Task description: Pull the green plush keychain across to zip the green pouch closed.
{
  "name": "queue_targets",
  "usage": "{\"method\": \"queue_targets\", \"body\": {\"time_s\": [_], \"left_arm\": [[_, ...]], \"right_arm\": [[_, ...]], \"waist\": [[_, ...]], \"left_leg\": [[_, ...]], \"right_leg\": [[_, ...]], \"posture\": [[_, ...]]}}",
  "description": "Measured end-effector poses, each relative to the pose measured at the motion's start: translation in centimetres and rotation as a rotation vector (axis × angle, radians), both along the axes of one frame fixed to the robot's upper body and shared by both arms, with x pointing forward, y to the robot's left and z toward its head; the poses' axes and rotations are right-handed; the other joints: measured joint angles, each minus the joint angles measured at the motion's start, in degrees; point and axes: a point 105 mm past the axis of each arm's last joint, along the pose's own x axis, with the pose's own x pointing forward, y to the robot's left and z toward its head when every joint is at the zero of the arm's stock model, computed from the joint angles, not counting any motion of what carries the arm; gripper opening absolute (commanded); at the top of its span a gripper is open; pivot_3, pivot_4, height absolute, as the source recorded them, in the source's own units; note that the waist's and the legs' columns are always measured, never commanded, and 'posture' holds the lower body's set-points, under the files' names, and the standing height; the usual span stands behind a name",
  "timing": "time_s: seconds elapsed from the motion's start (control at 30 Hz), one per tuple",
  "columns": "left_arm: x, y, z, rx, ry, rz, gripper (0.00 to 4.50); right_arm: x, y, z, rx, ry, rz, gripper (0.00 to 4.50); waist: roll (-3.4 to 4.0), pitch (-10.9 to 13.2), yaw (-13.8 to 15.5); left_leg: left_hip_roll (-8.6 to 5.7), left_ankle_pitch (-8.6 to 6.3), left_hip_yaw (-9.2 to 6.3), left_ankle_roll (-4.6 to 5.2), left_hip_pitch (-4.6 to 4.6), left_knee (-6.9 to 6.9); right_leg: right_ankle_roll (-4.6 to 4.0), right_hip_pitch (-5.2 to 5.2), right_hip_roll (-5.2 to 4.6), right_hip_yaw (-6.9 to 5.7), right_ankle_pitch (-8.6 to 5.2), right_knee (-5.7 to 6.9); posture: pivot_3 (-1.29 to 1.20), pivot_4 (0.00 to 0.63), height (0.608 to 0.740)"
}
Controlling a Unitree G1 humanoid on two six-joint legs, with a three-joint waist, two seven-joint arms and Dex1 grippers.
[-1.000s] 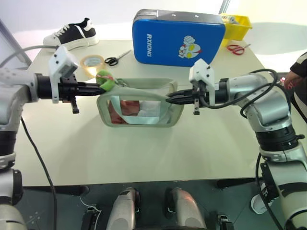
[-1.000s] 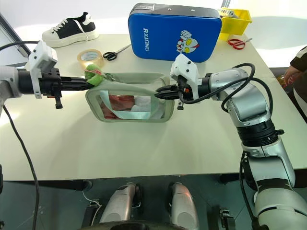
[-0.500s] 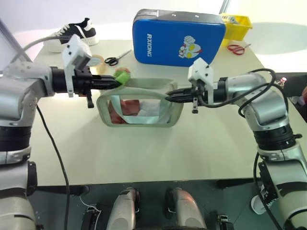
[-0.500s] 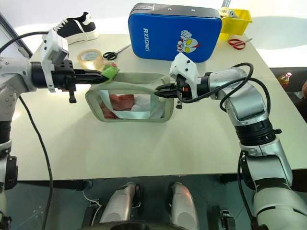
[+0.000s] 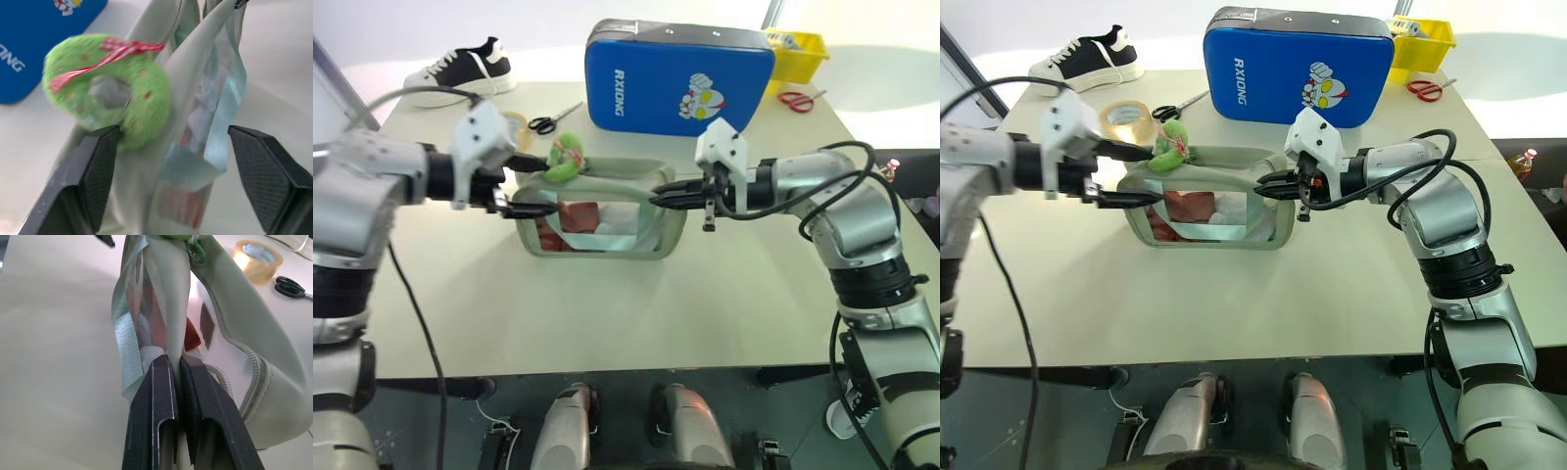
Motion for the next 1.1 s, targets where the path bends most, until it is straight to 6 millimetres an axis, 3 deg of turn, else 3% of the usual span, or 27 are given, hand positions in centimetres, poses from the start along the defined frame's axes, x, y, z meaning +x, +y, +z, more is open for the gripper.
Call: {"method": "queue_targets", "body": {"time_s": [0.1,0.2,0.33,0.47,0.57,0.73,0.93,1.1], "left_arm": [[-0.6,1.5,1.4,-0.025,0.003,0.033,3.61],[-0.9,2.8,1.4,-0.022,0.011,0.067,3.61],[0.0,4.2,-0.8,0.011,0.011,0.131,3.61],[1.0,4.0,-4.0,0.032,0.021,0.149,3.61],[1.7,3.4,-4.8,0.006,0.013,0.149,2.71],[2.0,3.0,-4.3,-0.015,-0.001,0.138,0.08],[3.0,3.0,-3.9,-0.024,-0.026,0.153,0.02],[2.3,3.3,-4.5,0.012,-0.008,0.139,0.0]], "right_arm": [[0.0,0.0,0.0,0.0,0.0,-0.001,0.0],[0.0,-0.1,0.0,-0.003,0.0,-0.004,0.0],[0.0,-0.2,0.0,-0.004,0.0,-0.004,0.0],[0.0,-0.2,0.0,-0.005,0.0,-0.005,0.0],[0.0,-0.2,0.0,-0.006,0.001,-0.003,0.0],[0.0,-0.2,0.0,-0.007,0.001,-0.003,0.0],[0.1,-0.2,0.1,-0.001,0.005,-0.012,0.0],[0.4,-0.5,0.1,-0.006,0.009,-0.028,1.98]], "waist": [[0.0,0.0,0.0],[0.0,0.0,0.2],[0.0,0.0,0.3],[0.0,0.0,0.4],[0.0,0.0,0.4],[0.0,0.0,0.4],[0.0,0.0,0.5],[0.01,0.0,0.4]], "left_leg": [[0.0,0.0,0.0,0.0,0.0,-0.01],[-0.01,-0.01,0.0,-0.01,0.01,-0.01],[-0.01,-0.02,-0.01,-0.03,0.0,-0.01],[-0.01,-0.01,0.0,-0.02,-0.03,-0.01],[0.0,-0.01,0.0,-0.02,-0.04,-0.01],[0.0,-0.01,0.01,-0.02,-0.04,-0.02],[0.0,-0.01,0.01,-0.01,-0.04,-0.01],[0.0,-0.02,0.03,0.01,-0.05,-0.02]], "right_leg": [[0.01,0.0,0.0,-0.01,-0.01,0.0],[-0.01,0.02,-0.01,0.0,-0.02,-0.04],[-0.04,0.02,-0.02,0.0,-0.03,-0.06],[-0.04,0.01,-0.03,0.0,-0.02,-0.07],[-0.04,0.0,-0.03,0.0,-0.01,-0.07],[-0.03,-0.02,-0.02,0.0,-0.01,-0.06],[-0.03,-0.01,-0.03,-0.01,-0.01,-0.06],[-0.03,-0.02,-0.03,0.0,-0.01,-0.07]], "posture": [[0.0,0.15,0.74],[0.0,0.15,0.74],[0.0,0.15,0.74],[0.0,0.15,0.74],[0.0,0.15,0.74],[0.0,0.15,0.74],[0.0,0.15,0.74],[0.0,0.15,0.74]]}}
